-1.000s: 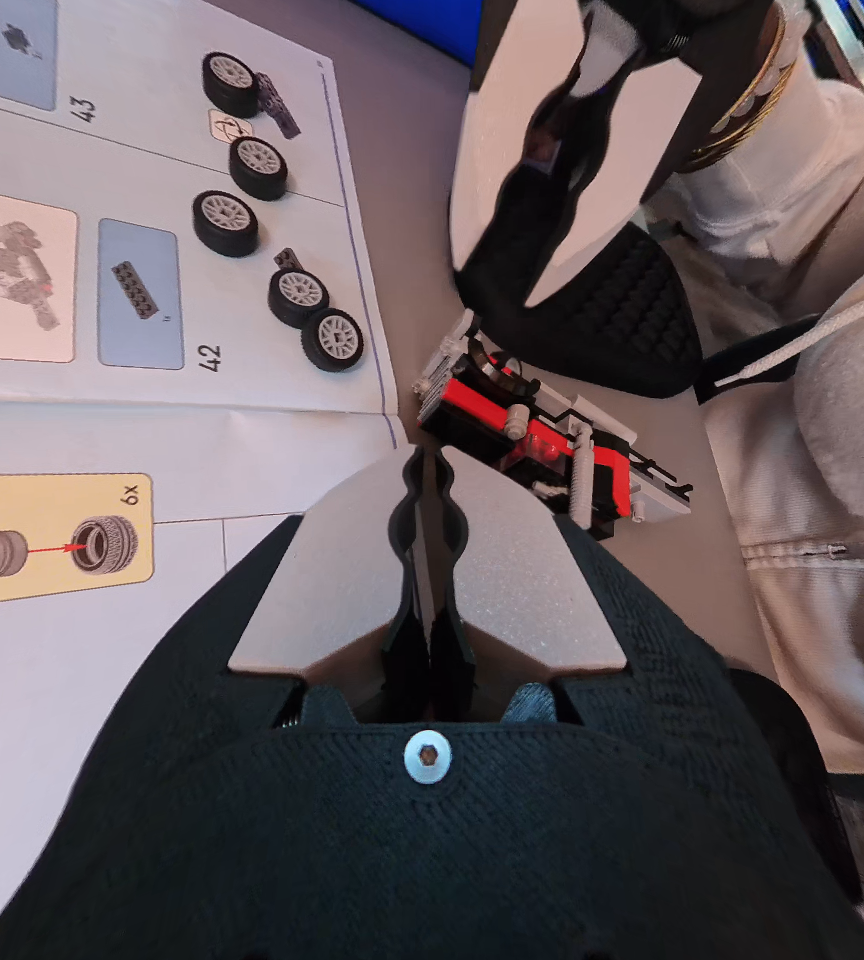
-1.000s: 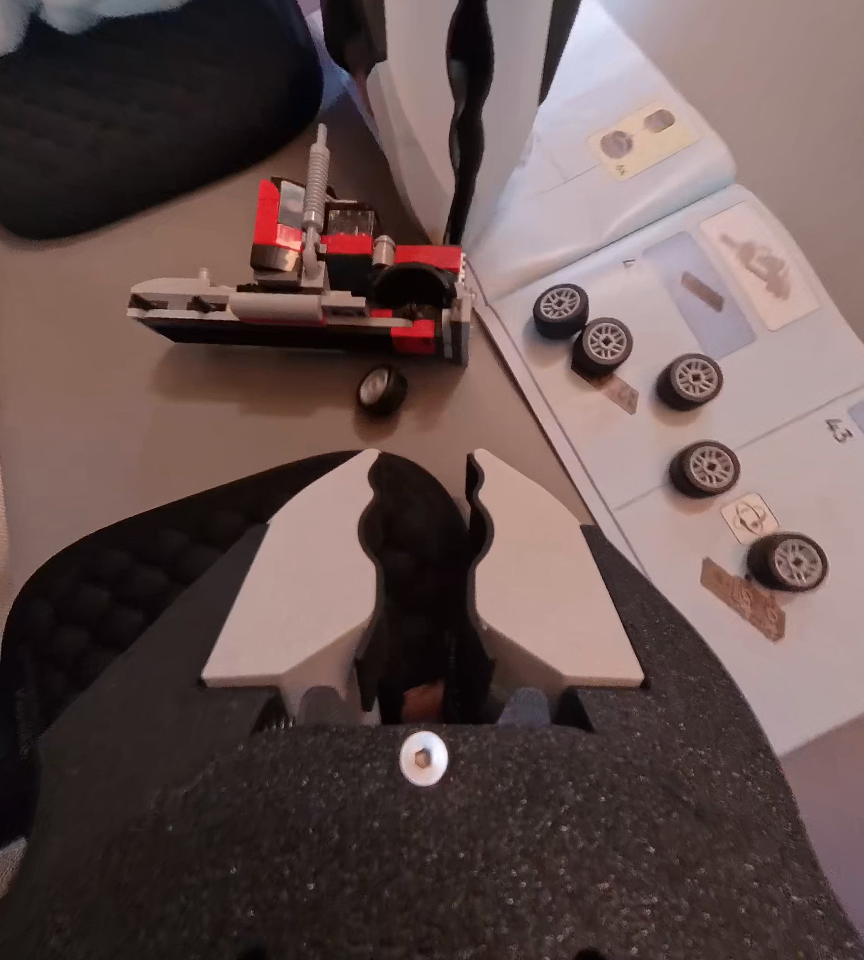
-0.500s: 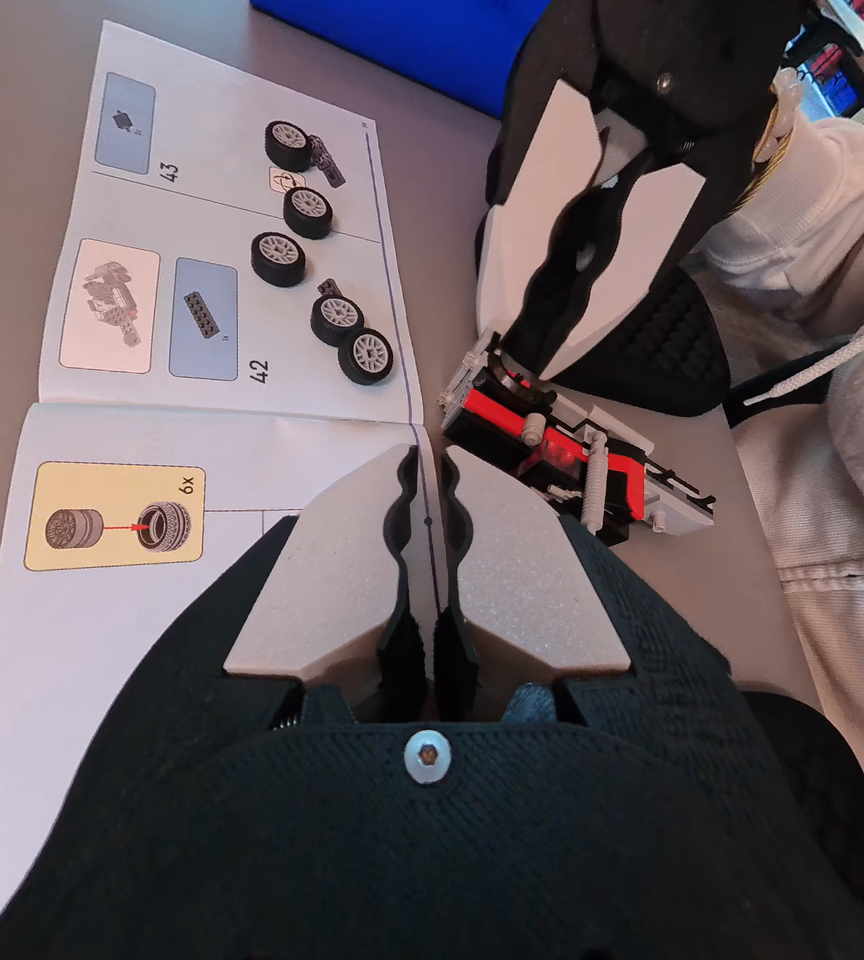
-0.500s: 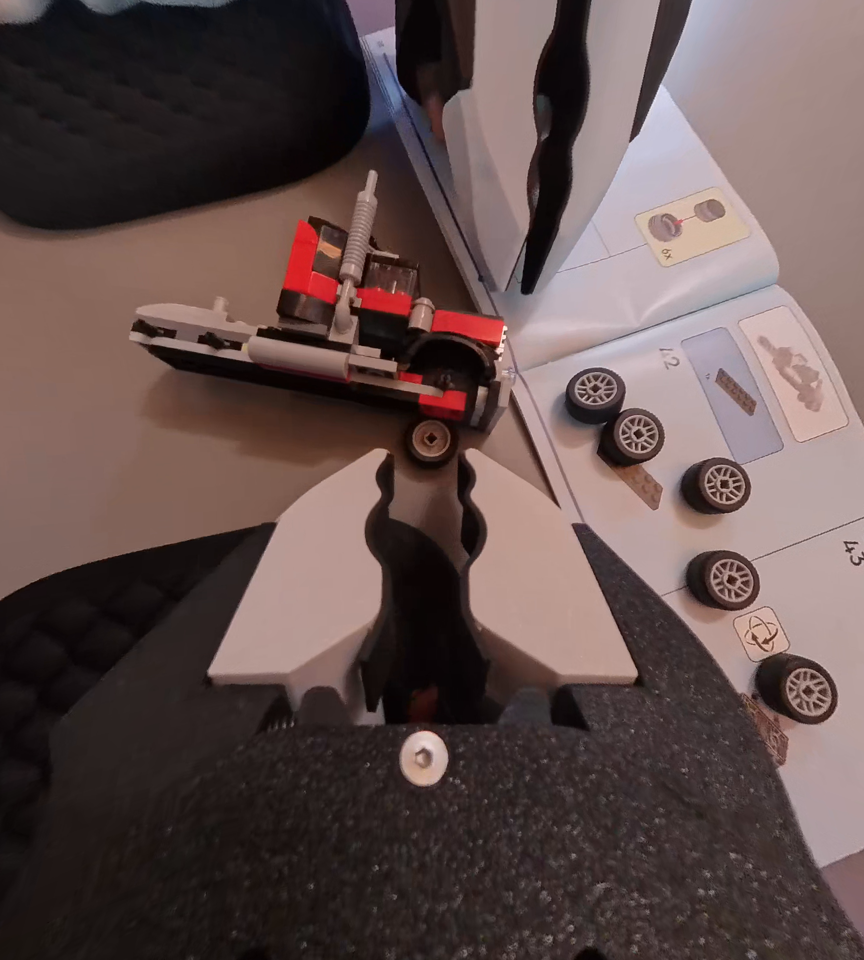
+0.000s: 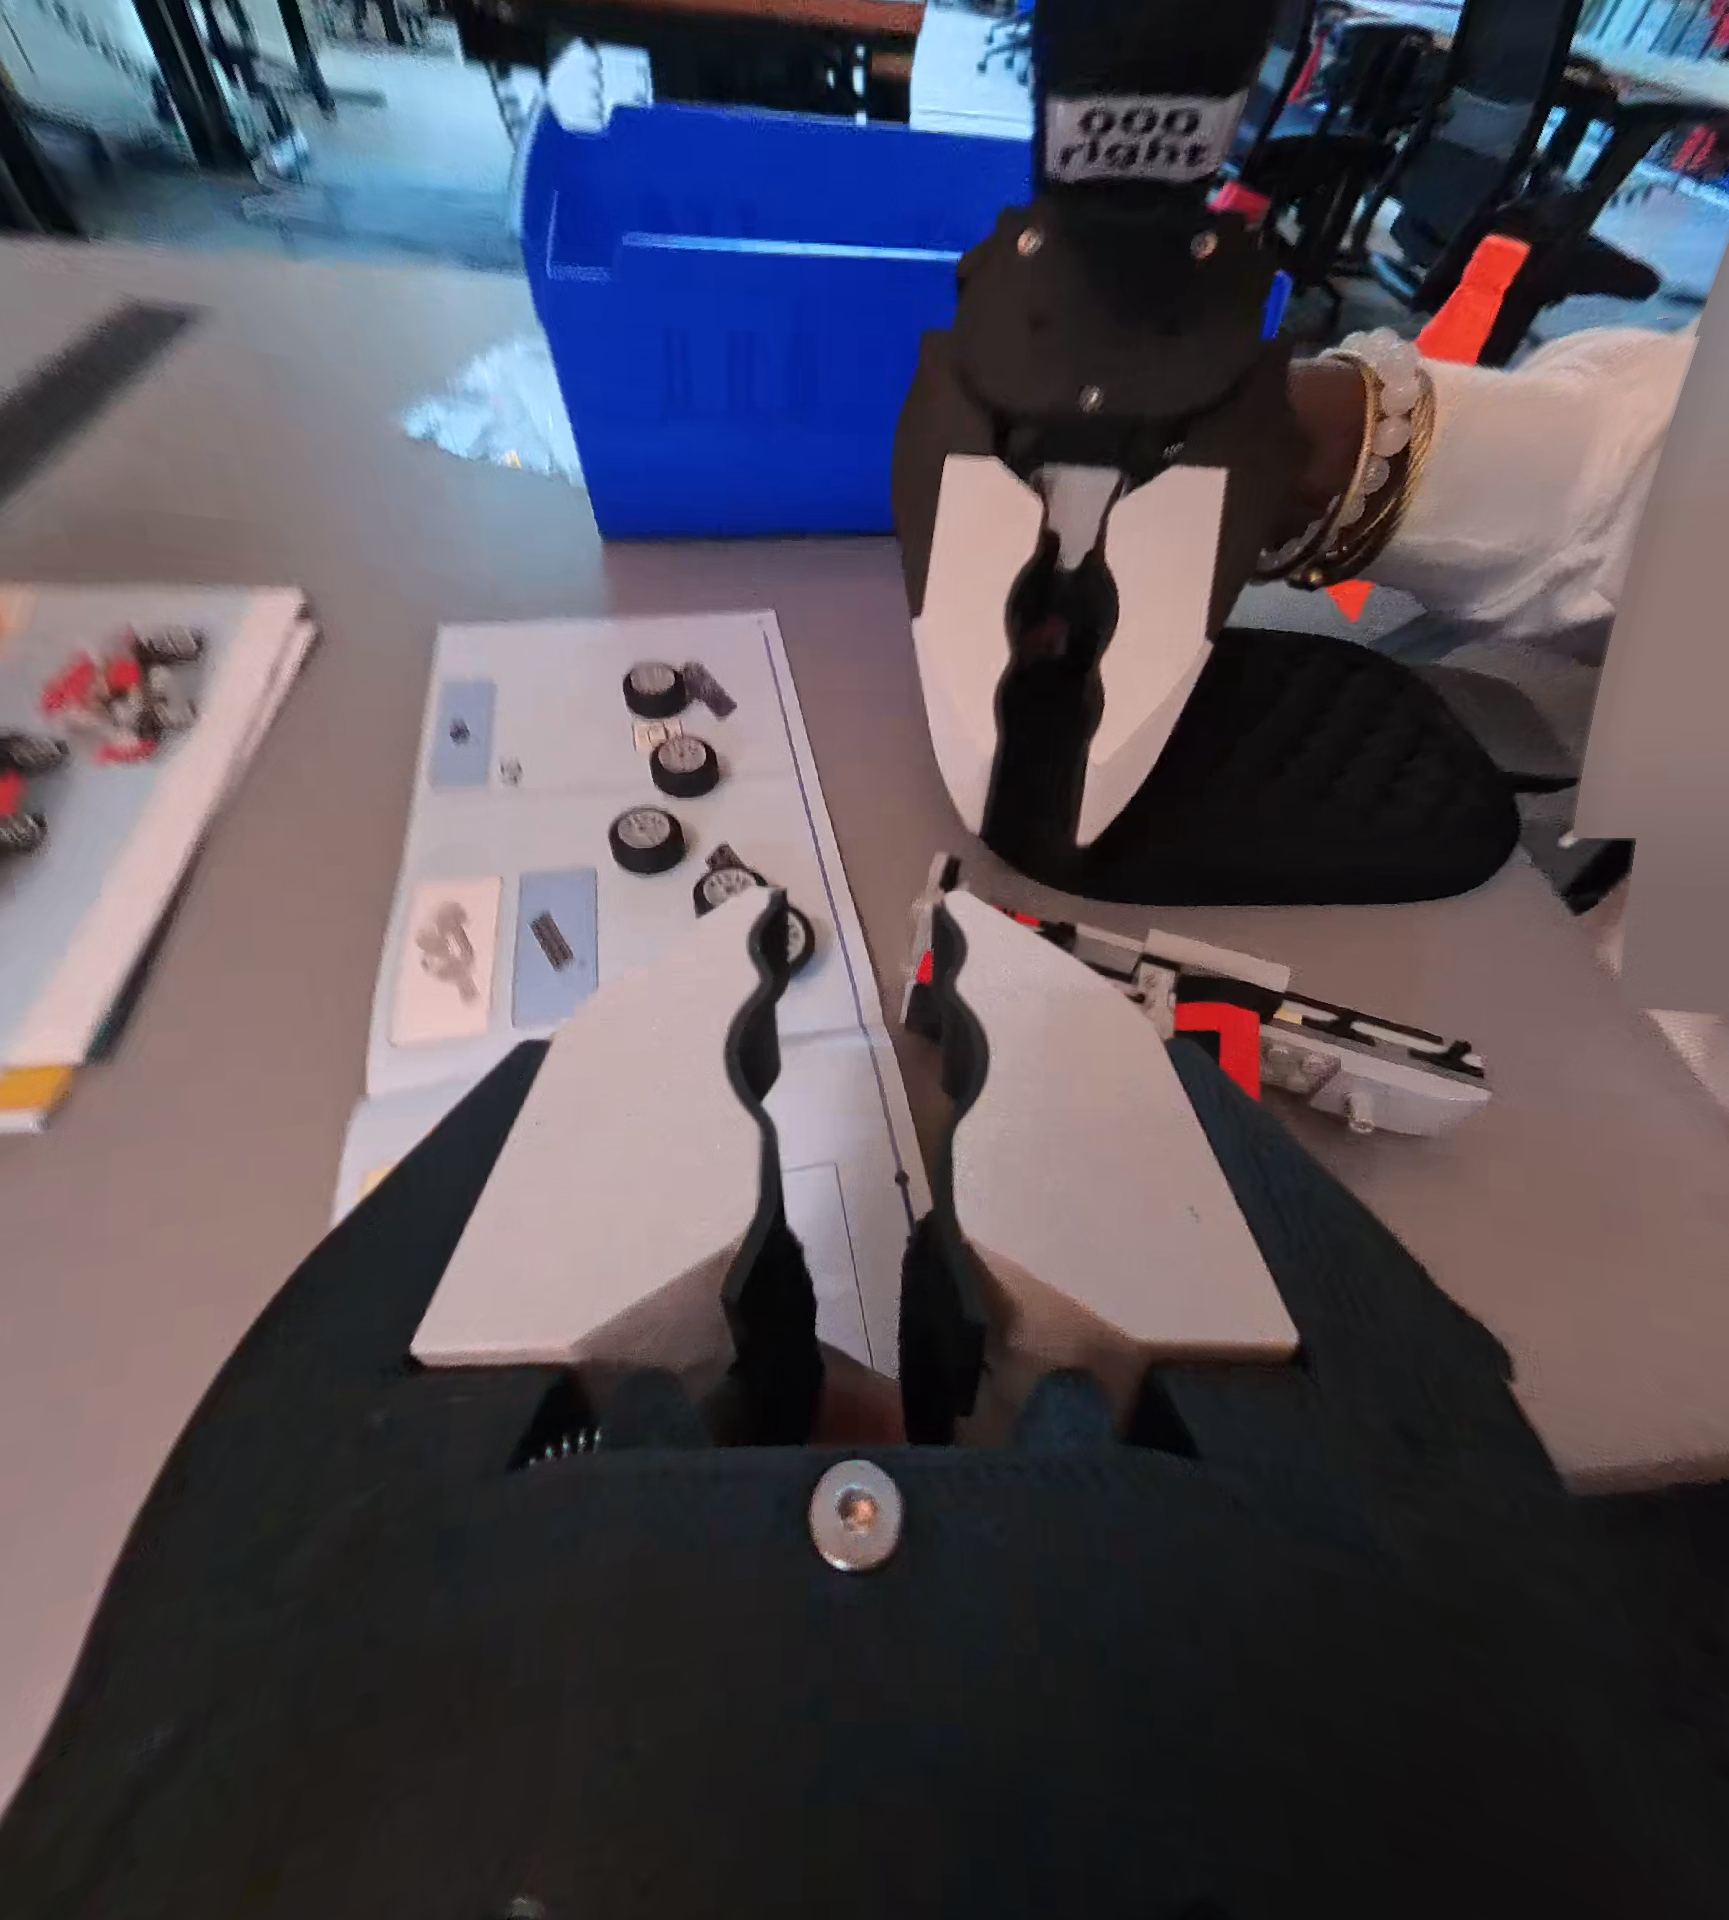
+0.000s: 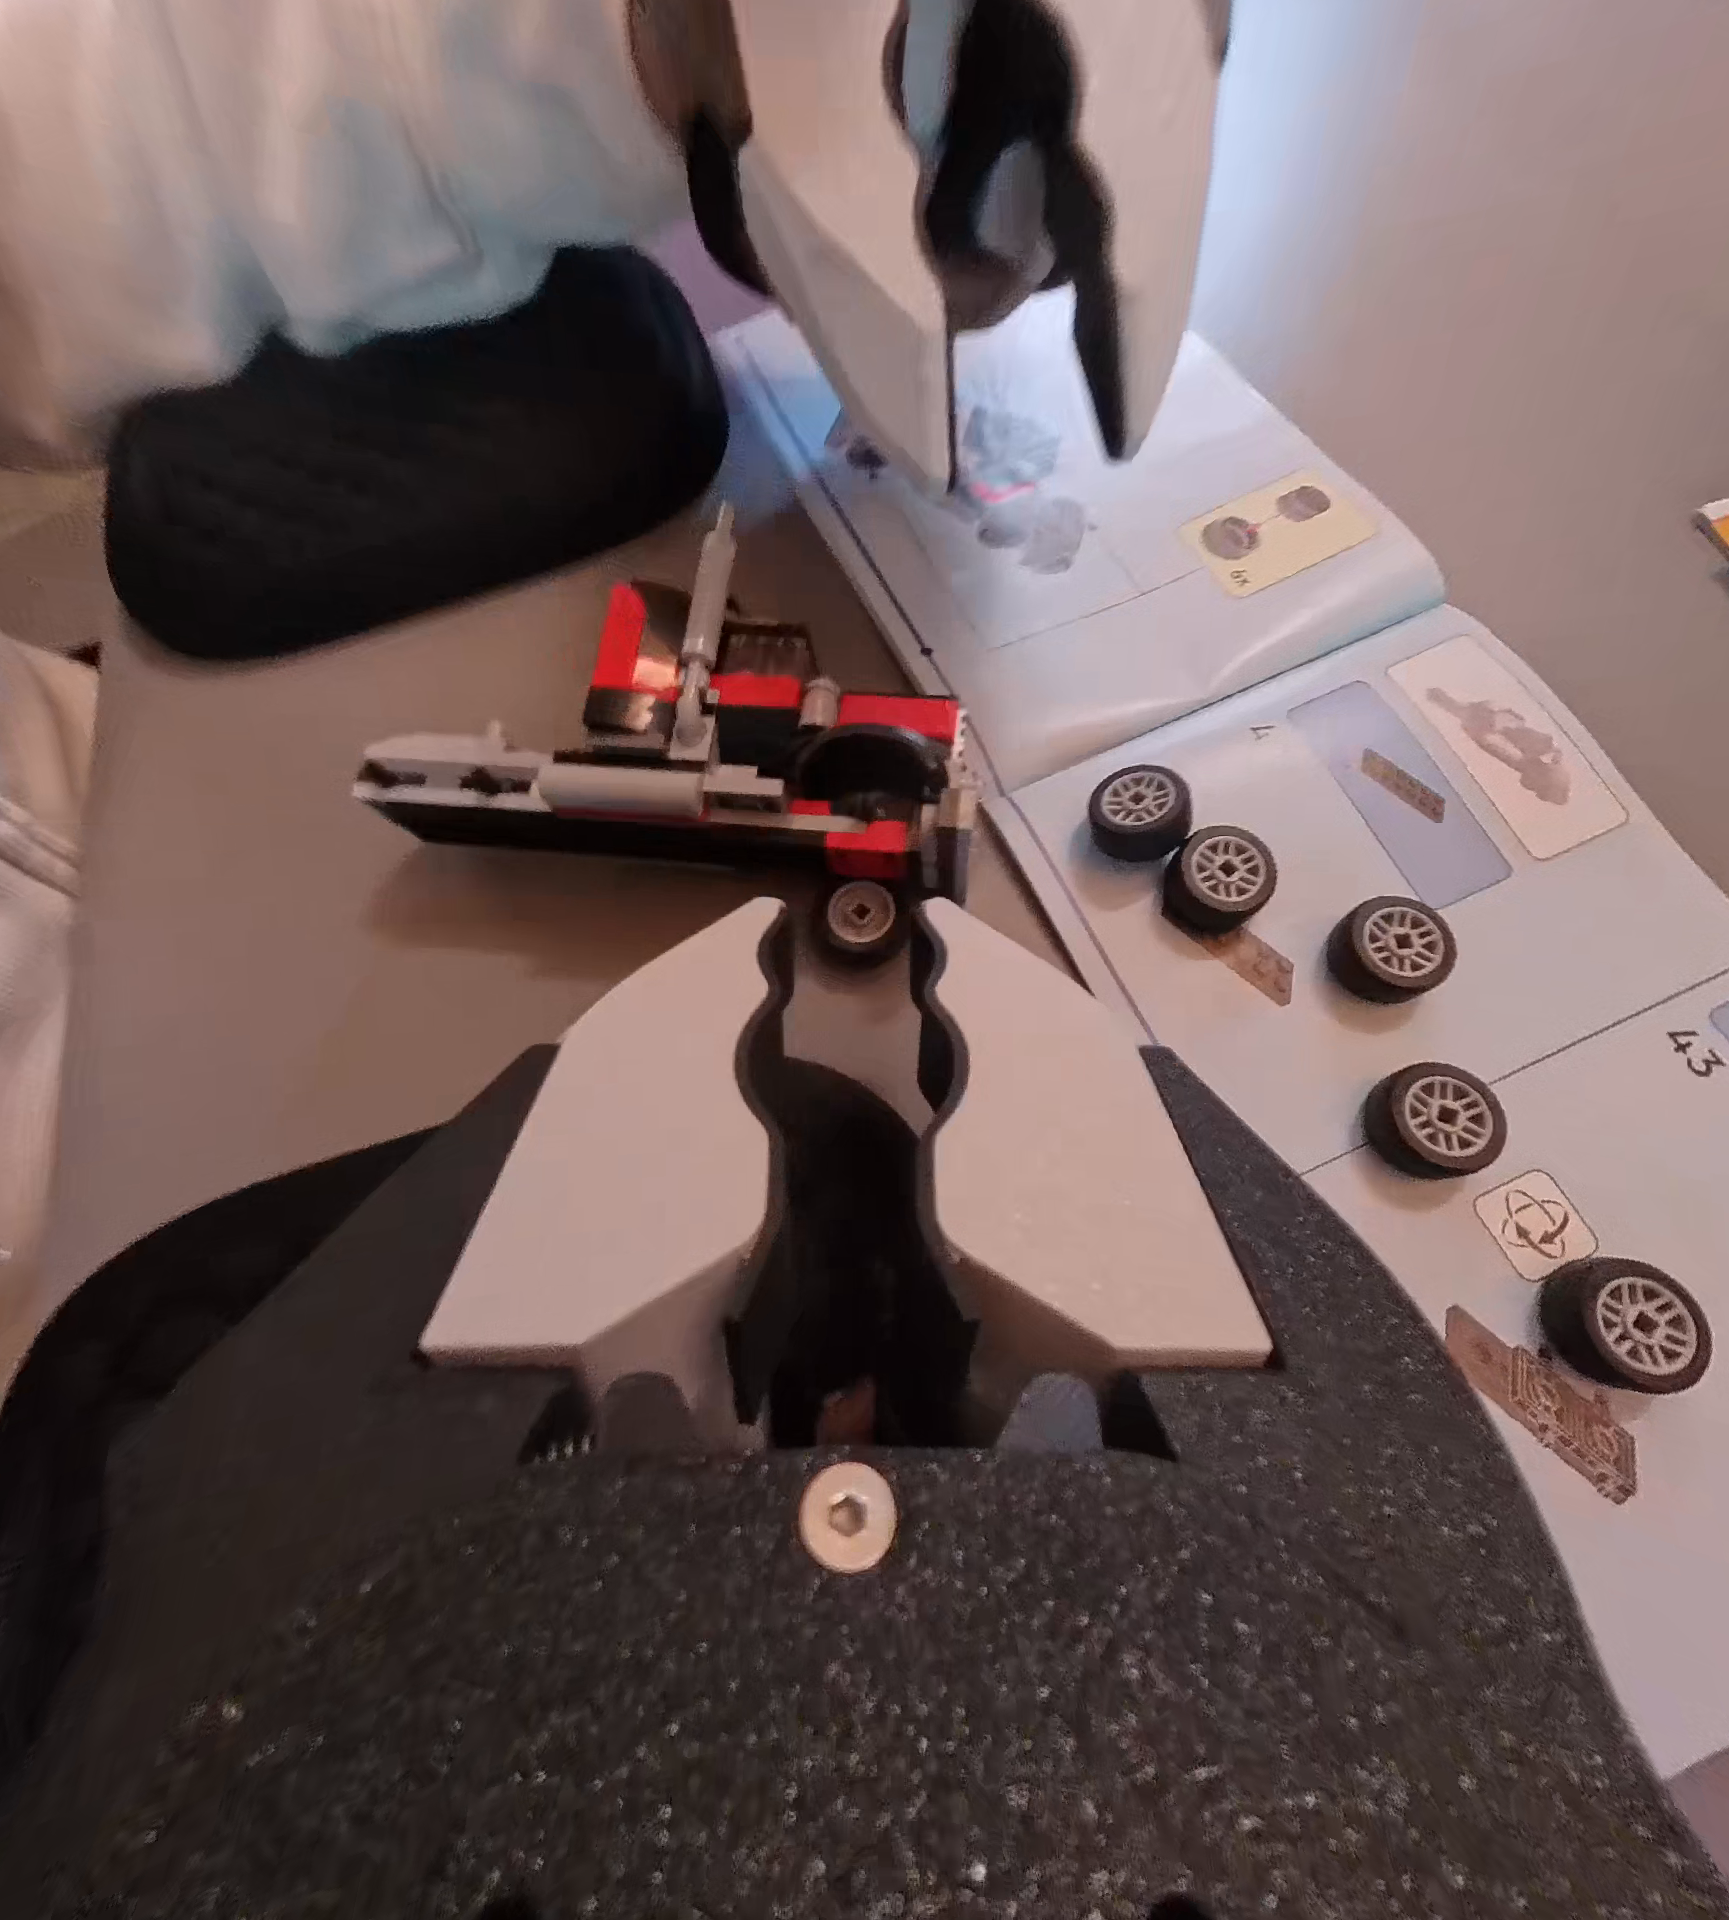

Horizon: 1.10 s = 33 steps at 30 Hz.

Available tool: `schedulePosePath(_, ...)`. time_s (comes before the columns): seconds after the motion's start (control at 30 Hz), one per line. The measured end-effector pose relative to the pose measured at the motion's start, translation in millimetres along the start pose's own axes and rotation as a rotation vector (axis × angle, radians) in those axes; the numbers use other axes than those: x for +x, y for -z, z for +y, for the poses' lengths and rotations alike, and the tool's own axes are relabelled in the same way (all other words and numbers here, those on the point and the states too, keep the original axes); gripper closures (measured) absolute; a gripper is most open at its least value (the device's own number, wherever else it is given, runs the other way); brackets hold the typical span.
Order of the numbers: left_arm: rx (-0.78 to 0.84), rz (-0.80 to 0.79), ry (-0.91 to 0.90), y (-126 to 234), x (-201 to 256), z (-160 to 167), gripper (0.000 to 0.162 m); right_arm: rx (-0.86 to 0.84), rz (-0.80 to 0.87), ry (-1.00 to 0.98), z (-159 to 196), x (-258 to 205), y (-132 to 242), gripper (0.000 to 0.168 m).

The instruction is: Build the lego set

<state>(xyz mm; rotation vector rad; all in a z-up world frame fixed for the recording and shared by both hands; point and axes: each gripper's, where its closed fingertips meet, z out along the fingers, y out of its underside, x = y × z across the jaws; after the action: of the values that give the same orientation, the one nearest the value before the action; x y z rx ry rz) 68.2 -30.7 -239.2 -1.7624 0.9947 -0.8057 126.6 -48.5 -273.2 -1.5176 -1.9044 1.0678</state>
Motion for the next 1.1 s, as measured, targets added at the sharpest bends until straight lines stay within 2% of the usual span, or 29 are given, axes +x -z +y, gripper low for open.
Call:
schedulePosePath(0.13,0.002,0.036,-0.091,-4.0,14.3,-3.3,0.132,-0.203,0.03,0.114,19.5,1.5,-21.9,0.133)
schedulePosePath(0.2,0.002,0.064,-0.101,-6.5,20.5,-2.9,0.128,-0.251,0.003,0.13,22.8,1.8,-28.5,0.147)
schedulePosePath(0.27,0.009,0.041,-0.147,-7.1,21.3,-6.1,0.12,-0.249,0.011,0.099,22.7,6.7,-23.0,0.148)
schedulePosePath(0.33,0.056,-0.032,-0.261,-5.3,19.9,-17.8,0.115,-0.075,-0.015,-0.07,2.9,8.7,-8.0,0.148)
schedulePosePath(0.4,0.142,-0.155,-0.431,-1.6,18.7,-38.4,0.114,0.309,-0.132,-0.369,-45.9,9.9,21.2,0.149)
schedulePosePath(0.47,0.242,-0.308,-0.607,3.3,19.4,-63.1,0.115,0.646,-0.341,-0.627,-86.8,9.2,54.4,0.149)
schedulePosePath(0.53,0.313,-0.445,-0.698,8.4,19.2,-82.9,0.115,0.799,-0.454,-0.775,-102.6,10.9,64.5,0.148)
schedulePosePath(0.73,0.385,-0.547,-0.75,12.0,29.9,-106.4,0.124,1.033,-0.71,-0.969,-130.6,3.8,63.0,0.148)
schedulePosePath(0.83,0.398,-0.573,-0.724,15.4,27.6,-108.6,0.128,1.077,-0.76,-1.026,-137.0,1.3,56.6,0.148)
schedulePosePath(0.93,0.384,-0.591,-0.718,16.6,25.7,-107.6,0.14,1.107,-0.8,-1.051,-141.8,-1.4,53.3,0.148)
schedulePosePath(1.03,0.366,-0.581,-0.693,18.3,24.5,-105.1,0.14,1.107,-0.773,-1.034,-140.6,-0.9,50.2,0.148)
schedulePosePath(1.1,0.331,-0.591,-0.64,22.3,16.8,-101.4,0.14,1.063,-0.602,-0.956,-133.0,5.6,45.4,0.134)
